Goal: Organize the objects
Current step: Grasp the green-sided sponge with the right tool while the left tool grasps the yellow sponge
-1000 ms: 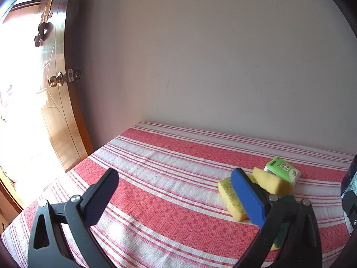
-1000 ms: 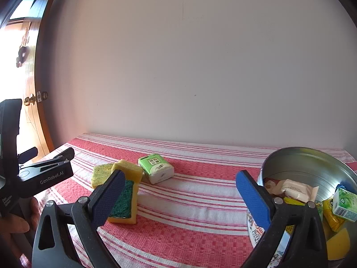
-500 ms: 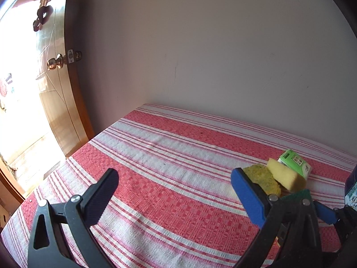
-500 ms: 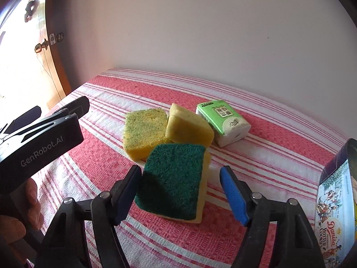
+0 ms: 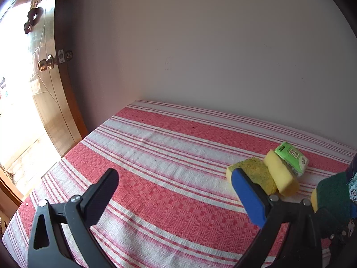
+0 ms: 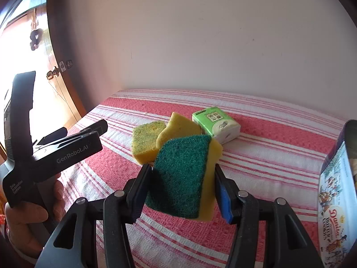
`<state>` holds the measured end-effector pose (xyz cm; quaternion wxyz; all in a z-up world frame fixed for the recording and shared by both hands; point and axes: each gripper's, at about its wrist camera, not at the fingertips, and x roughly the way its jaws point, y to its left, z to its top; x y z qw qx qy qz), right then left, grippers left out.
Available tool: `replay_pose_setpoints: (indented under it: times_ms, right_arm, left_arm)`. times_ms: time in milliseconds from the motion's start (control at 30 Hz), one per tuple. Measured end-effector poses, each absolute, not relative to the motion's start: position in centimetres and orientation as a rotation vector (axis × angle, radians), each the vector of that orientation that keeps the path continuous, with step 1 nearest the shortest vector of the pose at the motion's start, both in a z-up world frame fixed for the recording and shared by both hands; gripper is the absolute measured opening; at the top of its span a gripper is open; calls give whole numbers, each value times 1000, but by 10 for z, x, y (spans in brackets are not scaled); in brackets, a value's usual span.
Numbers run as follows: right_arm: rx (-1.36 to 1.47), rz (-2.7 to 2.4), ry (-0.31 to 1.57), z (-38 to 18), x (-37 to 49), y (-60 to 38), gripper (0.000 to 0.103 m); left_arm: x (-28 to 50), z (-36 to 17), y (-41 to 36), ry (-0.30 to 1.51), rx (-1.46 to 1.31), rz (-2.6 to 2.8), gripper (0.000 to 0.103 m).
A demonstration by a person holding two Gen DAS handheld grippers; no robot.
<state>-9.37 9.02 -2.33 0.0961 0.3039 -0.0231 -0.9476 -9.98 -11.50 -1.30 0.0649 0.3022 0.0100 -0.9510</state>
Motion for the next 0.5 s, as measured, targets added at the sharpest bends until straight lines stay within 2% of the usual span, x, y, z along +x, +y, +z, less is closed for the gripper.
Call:
replay_pose_setpoints:
  times_ms: [100, 233, 500]
  right_arm:
    - [792, -2911, 6, -12, -74, 97, 57]
    - [741, -2962, 61, -9, -59, 108, 57]
    - [774, -2960, 47, -6, -68, 115, 57]
  left_arm:
    - [-102, -15, -101, -8, 948, -2886, 102]
    - [-117, -23, -84, -33, 1050, -2860, 96]
    - [-147, -35, -45, -17, 1183, -2856, 94]
